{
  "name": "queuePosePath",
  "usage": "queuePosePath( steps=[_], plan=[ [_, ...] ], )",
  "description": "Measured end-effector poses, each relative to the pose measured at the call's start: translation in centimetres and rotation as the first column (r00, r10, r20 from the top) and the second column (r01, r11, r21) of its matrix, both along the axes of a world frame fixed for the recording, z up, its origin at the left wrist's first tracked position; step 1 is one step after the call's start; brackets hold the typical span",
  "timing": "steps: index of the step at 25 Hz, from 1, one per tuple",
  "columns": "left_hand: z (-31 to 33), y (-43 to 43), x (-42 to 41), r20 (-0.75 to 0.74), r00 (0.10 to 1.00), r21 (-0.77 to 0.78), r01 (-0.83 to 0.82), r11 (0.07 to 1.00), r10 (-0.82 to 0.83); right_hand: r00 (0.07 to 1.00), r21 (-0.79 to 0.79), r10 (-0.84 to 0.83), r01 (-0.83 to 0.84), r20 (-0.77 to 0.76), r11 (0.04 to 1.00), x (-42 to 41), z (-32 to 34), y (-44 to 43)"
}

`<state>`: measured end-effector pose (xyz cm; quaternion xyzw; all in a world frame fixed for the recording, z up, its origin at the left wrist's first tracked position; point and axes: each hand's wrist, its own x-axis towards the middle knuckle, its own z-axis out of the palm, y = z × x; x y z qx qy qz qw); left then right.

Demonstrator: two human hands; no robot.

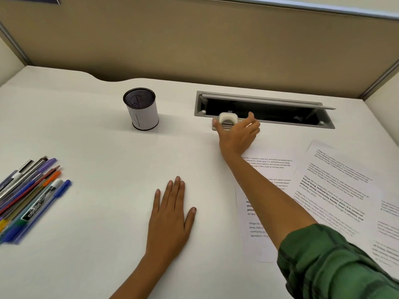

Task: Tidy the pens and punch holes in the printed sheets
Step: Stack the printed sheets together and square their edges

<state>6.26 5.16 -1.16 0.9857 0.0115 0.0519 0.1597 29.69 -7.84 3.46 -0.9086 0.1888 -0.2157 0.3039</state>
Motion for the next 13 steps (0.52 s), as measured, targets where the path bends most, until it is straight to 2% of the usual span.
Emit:
queuePosePath(
  steps=[5,10,13],
  plan=[
    [0.0,0.0,0.0,0.015,1.000,-0.012,0.003,1.000,-0.003,0.925,-0.125,0.209,-0.178,0.316,0.976,-7.1,0.7,-4.0],
    [0.5,-0.2,-0.5,0.071,0.997,-0.071,0.034,0.997,-0.029,0.922,-0.108,0.227,-0.203,0.315,0.973,-15.4,0.0,-10.5],
    [1.3,-1.6,-1.1,0.134,0.991,-0.204,0.046,0.978,-0.018,0.926,-0.083,0.219,-0.203,0.306,0.976,-19.6,-0.9,-14.0]
  ],
)
